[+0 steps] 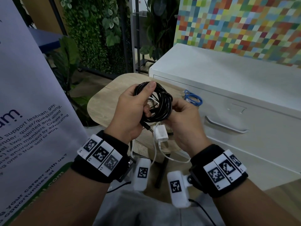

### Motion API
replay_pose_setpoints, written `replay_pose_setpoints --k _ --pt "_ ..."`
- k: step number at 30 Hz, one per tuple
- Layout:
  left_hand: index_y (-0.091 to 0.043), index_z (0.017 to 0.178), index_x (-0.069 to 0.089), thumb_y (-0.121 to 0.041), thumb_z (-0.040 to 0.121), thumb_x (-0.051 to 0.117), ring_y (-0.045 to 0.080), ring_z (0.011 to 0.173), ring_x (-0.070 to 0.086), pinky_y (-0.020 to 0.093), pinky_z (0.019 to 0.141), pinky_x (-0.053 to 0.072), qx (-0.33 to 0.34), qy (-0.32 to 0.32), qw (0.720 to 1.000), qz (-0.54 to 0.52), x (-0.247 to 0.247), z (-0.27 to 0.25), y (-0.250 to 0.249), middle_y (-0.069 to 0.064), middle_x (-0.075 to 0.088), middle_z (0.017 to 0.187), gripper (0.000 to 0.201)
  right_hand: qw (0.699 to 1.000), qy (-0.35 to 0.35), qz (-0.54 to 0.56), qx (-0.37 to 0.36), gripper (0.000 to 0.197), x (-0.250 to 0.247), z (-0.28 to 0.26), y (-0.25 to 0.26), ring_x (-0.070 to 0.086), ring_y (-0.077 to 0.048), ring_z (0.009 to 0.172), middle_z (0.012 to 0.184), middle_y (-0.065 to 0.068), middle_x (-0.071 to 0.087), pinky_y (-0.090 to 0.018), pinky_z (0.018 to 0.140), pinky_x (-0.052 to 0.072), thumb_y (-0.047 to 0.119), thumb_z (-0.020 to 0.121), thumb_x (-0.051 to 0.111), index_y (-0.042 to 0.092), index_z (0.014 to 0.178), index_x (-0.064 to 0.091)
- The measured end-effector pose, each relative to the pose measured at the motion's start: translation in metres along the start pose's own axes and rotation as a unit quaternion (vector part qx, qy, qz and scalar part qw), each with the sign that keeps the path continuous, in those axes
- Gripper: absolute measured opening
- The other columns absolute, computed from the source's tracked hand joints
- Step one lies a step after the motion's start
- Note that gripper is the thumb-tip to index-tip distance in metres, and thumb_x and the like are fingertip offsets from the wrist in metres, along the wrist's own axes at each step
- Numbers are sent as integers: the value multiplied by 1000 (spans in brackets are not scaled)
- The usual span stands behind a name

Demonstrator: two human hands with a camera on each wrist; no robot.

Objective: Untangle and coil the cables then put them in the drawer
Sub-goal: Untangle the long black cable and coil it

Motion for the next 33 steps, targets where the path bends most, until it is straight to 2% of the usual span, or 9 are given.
replay_pose_setpoints --k 4,7,13,20,22,25,27,30,33 --pt "-15 83 63 -27 96 73 11 46 39 25 43 38 35 -19 999 29 -3 -1 -2 -9 52 58 20 994 30 98 45 14 2 -5 5 73 -29 85 92 -21 74 -32 75 60 -3 94 60 -6 96 74" --pt "-11 87 65 -25 94 75 14 47 43 25 44 42 70 -40 996 46 -3 0 -5 4 56 69 19 966 69 234 86 31 2 -14 8 71 -33 97 104 -22 72 -38 87 62 14 91 58 -8 110 67" --pt "-4 92 73 -30 93 77 23 78 70 48 76 61 128 -37 981 140 -5 1 -2 16 73 84 26 998 23 49 9 32 6 -12 -3 73 -38 98 100 -18 77 -55 92 55 12 78 75 3 108 73" --pt "-5 96 74 -50 82 79 35 86 66 68 85 57 85 17 986 142 -9 5 -3 37 65 104 47 983 28 162 79 15 7 -16 -4 70 -28 88 98 -20 73 -46 93 56 8 101 59 5 108 71" --pt "-7 95 74 -50 83 79 32 82 66 64 80 59 94 11 981 170 -14 8 -3 33 68 99 44 980 21 180 83 16 10 -15 -3 70 -26 85 95 -19 71 -48 96 57 5 102 56 3 109 69" --pt "-18 91 73 -43 91 75 19 76 70 44 70 59 146 -11 948 282 -21 9 -2 3 74 82 24 986 -12 160 52 15 12 -12 -2 69 -27 85 97 -22 70 -47 93 60 1 102 56 1 112 67" --pt "-24 91 70 -42 91 73 16 78 71 45 73 60 159 -22 933 323 -25 7 3 -5 73 80 17 988 -36 147 18 18 13 -11 -2 70 -25 84 100 -23 70 -44 92 60 -2 101 57 -1 117 64" --pt "-23 93 70 -38 92 72 20 80 73 49 73 61 162 -20 939 304 -26 6 10 -2 74 82 16 990 -48 130 -4 16 15 -11 -1 69 -22 81 98 -20 71 -42 89 60 -2 102 55 2 116 63" --pt "-11 96 71 -34 96 73 28 73 73 40 58 59 125 12 957 261 -23 7 9 13 74 82 23 989 -39 145 8 16 15 -8 -3 68 -25 79 95 -20 69 -56 93 58 2 104 52 -1 116 62"
Point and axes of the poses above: each hand's wrist, its own z-axis towards the middle knuckle, its own x-axis out of the palm, y = z × x, the point moved 3 cm from there along z, towards the middle knuckle
